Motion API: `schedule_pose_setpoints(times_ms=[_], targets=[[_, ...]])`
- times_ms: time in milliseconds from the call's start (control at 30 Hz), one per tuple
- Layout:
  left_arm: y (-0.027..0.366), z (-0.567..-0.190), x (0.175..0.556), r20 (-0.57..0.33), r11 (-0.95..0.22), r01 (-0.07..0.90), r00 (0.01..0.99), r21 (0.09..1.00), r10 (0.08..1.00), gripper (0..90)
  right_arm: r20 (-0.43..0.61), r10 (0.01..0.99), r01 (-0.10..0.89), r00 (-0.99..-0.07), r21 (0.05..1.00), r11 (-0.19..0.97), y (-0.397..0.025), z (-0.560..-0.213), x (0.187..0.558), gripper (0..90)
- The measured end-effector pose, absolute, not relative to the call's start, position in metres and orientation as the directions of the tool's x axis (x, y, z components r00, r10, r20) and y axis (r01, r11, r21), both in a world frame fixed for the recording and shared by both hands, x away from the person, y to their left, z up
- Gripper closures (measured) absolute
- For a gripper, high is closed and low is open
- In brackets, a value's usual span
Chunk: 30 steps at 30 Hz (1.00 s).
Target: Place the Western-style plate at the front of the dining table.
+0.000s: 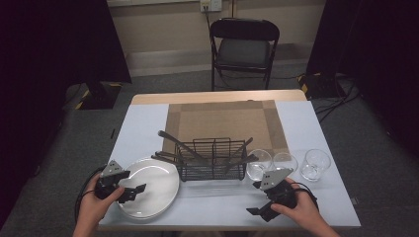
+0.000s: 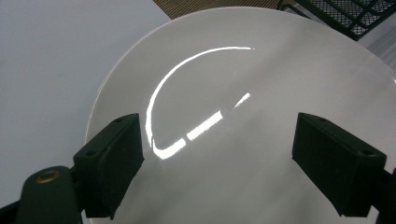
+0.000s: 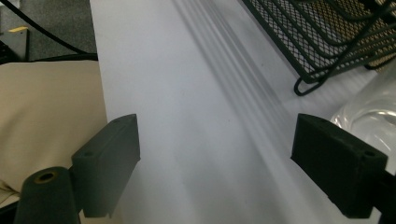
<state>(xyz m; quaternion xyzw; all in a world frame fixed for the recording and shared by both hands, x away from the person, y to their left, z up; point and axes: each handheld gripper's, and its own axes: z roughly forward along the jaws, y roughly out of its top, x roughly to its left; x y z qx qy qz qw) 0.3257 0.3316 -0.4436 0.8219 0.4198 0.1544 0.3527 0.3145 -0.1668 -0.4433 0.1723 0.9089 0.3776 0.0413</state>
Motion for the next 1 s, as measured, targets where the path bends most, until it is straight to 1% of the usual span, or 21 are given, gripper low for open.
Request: schedule_pose_setpoints(times_ms=[400,1000], targets=[[0.338,-0.442,0.325,-0.026,-0.401,0.580,0.589,0.709,0.807,16.0,0.054,0.322,0.265,-0.945,0.705,0.658,-0.147,-0.446,0.318,14.8],[0.341,-0.441,0.324,-0.026,-0.394,0.579,0.584,0.714,0.811,16.0,0.033,0.293,0.227,-0.956,0.717,0.659,-0.123,-0.442,0.321,14.8]])
